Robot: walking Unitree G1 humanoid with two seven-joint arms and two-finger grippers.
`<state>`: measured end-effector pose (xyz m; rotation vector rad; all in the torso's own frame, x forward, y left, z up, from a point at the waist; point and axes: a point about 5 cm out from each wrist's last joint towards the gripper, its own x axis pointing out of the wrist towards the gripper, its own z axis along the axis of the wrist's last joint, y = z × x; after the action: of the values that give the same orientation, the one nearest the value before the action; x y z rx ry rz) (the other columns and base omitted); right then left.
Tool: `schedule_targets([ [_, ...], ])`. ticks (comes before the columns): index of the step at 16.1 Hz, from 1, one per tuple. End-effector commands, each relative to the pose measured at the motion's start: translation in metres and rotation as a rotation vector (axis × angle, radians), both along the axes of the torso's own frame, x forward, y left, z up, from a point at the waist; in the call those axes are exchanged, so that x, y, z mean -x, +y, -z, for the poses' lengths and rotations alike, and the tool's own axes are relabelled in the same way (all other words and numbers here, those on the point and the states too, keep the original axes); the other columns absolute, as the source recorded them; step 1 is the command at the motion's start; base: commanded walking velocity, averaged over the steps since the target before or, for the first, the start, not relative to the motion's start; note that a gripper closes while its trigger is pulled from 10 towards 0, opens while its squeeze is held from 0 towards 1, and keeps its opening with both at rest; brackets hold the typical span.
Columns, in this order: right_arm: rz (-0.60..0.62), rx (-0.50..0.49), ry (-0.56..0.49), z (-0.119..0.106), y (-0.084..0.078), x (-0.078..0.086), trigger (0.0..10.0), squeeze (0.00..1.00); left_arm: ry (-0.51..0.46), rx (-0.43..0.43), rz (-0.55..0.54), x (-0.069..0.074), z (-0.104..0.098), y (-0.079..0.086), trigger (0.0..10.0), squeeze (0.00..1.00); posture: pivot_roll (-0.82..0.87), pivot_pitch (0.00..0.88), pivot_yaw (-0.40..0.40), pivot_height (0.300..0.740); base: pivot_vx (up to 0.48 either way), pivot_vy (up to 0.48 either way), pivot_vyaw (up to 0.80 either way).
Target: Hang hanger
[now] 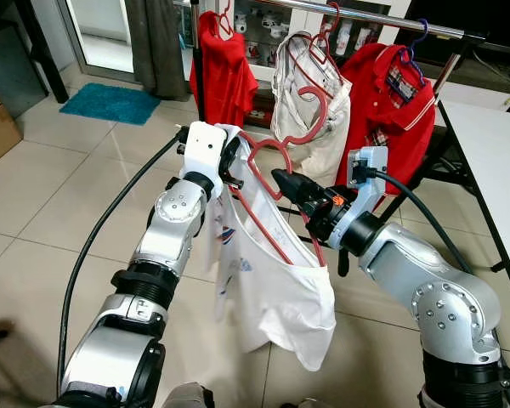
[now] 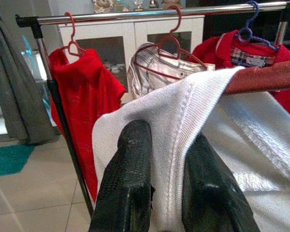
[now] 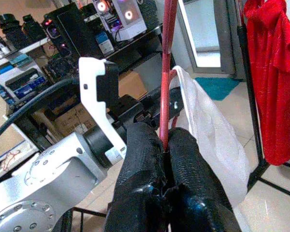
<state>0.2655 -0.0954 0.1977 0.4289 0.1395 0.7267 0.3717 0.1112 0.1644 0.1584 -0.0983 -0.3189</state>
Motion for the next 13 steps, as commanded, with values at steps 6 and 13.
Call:
schedule_targets([
  [6, -0.023, -0.029, -0.031, -0.009, -0.001, 0.003, 10.0, 0.00, -0.002, -0.005, -0.001, 0.000, 0.002, 0.001, 0.0, 0.00, 0.00, 0.063, -0.056, 0.740, 0.000, 0.000, 0.00],
  [13, -0.036, -0.014, -0.018, -0.006, 0.000, 0.006, 10.0, 0.00, 0.018, 0.006, -0.059, -0.002, 0.004, 0.013, 0.0, 0.00, 0.00, 0.067, -0.051, 0.740, 0.000, 0.000, 0.00],
])
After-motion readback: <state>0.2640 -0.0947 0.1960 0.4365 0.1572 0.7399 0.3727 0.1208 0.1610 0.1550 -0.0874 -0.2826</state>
